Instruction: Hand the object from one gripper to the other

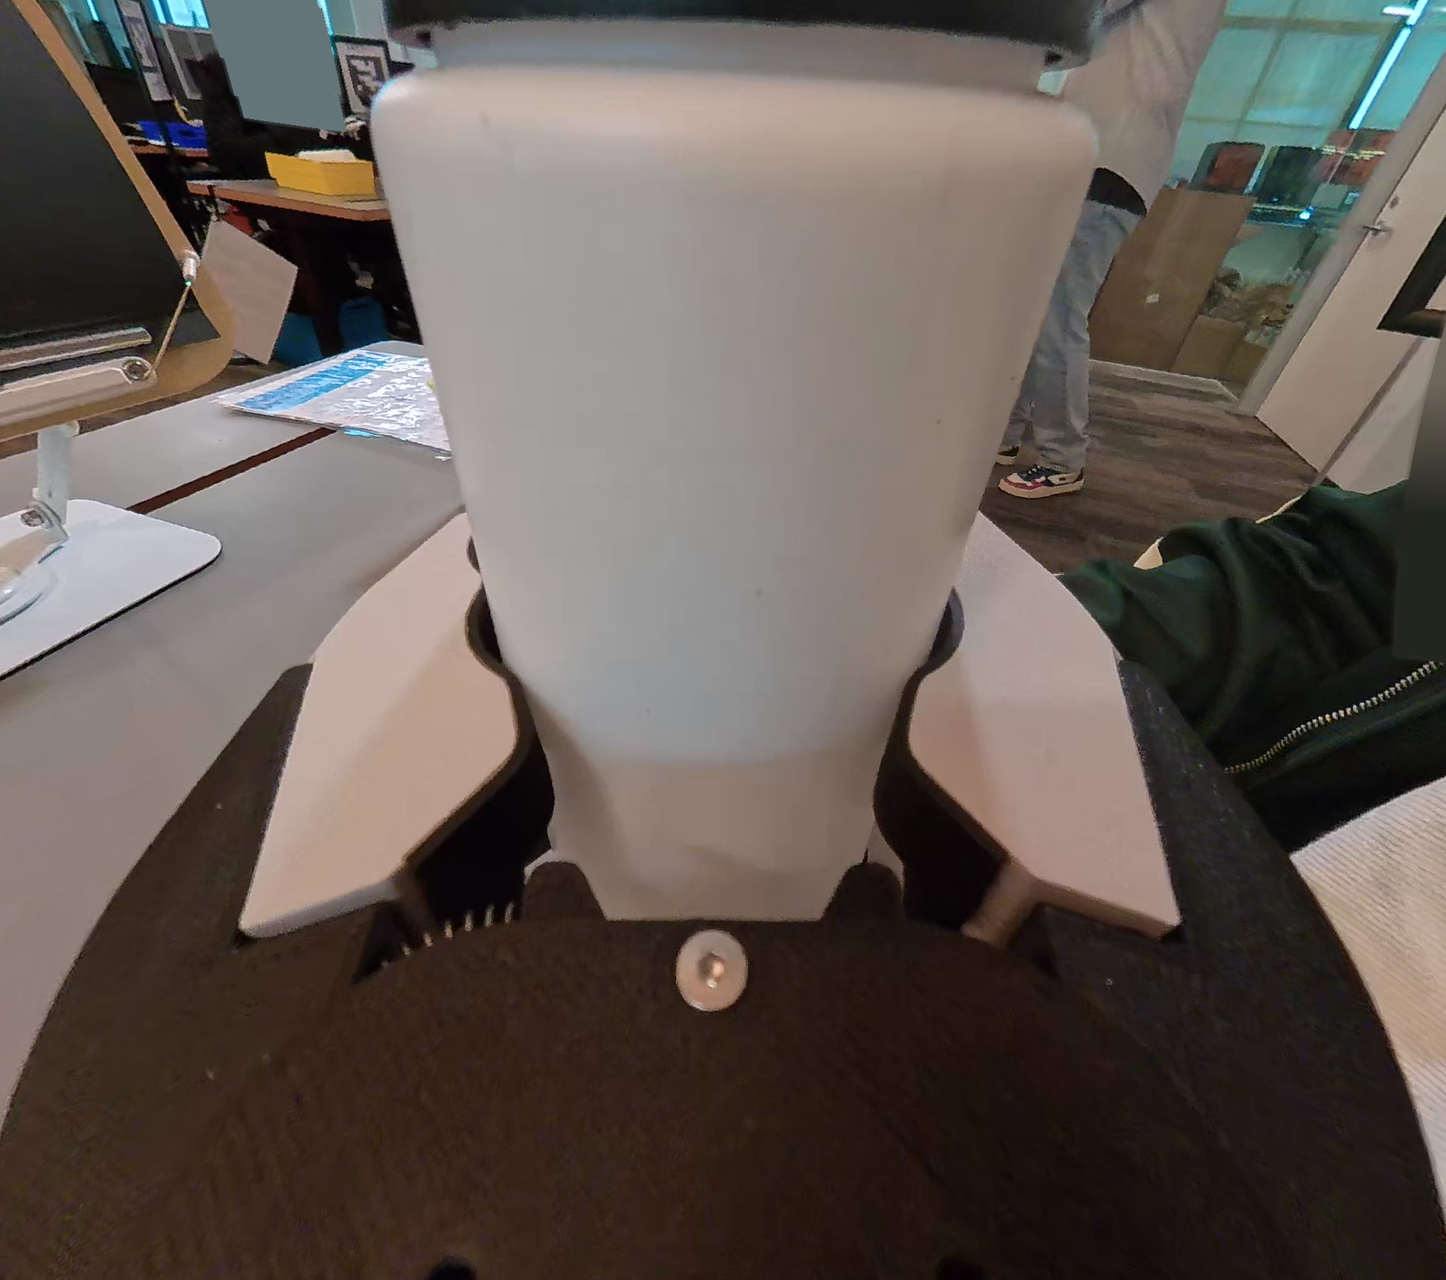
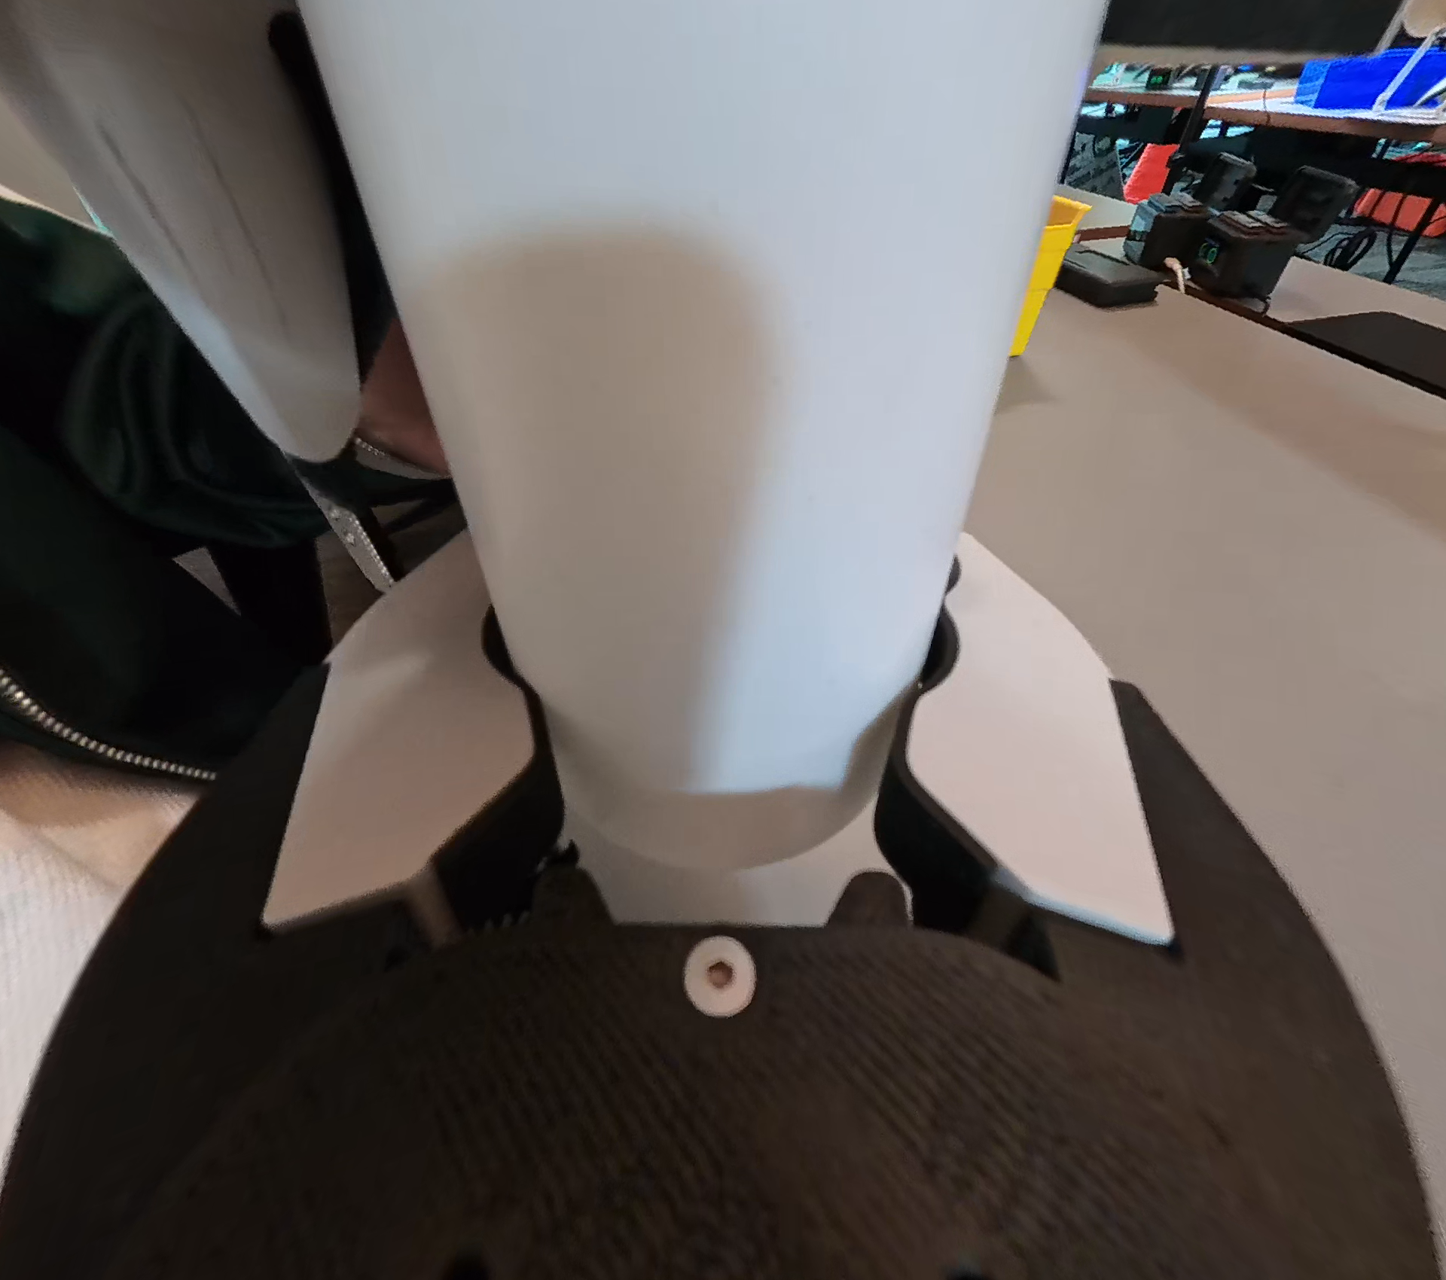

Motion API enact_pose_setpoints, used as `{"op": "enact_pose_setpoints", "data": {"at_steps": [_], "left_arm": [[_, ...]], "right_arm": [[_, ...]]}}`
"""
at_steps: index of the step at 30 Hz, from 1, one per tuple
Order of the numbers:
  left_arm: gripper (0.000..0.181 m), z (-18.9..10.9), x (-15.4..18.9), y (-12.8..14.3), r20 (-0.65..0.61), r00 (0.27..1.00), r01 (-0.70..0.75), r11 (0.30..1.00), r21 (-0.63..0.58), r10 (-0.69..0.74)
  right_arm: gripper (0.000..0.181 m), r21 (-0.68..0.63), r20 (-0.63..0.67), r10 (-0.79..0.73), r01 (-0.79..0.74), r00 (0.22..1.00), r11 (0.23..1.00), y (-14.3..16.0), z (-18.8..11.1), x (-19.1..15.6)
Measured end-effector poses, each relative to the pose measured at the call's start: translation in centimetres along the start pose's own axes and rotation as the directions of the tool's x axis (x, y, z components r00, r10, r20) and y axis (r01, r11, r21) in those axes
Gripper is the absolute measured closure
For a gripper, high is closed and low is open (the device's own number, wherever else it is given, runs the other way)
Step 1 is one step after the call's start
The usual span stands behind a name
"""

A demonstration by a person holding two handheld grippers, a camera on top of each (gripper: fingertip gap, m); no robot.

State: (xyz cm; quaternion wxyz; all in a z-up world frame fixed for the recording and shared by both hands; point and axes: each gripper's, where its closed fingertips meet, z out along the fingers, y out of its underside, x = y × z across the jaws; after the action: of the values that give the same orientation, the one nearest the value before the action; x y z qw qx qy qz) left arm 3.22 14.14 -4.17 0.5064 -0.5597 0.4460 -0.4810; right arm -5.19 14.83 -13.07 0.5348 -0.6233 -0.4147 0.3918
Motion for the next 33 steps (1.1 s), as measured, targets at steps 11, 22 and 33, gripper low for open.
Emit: {"op": "enact_pose_setpoints", "data": {"at_steps": [11, 22, 33], "left_arm": [[0.074, -0.2, -0.1, 0.1, 0.008, 1.0, -0.013, 1.0, -0.021, 0.013], [0.074, -2.7, -6.0, 1.2, 0.159, 0.987, 0.019, 1.0, 0.009, -0.02], [0.073, -0.5, -5.0, 5.5, 0.086, 0.996, 0.038, 0.998, -0.04, -0.034]], "right_arm": [[0.075, 0.029, 0.016, 0.025, -0.026, 1.0, 0.999, -0.1, 0.2, -0.2], [0.034, 0.116, -0.057, 0.279, -0.271, 0.959, 0.956, -0.2, -3.0, 5.8], [0.085, 0.272, -0.038, 0.001, 0.009, 0.999, 0.962, -9.6, -6.7, 2.7]]}}
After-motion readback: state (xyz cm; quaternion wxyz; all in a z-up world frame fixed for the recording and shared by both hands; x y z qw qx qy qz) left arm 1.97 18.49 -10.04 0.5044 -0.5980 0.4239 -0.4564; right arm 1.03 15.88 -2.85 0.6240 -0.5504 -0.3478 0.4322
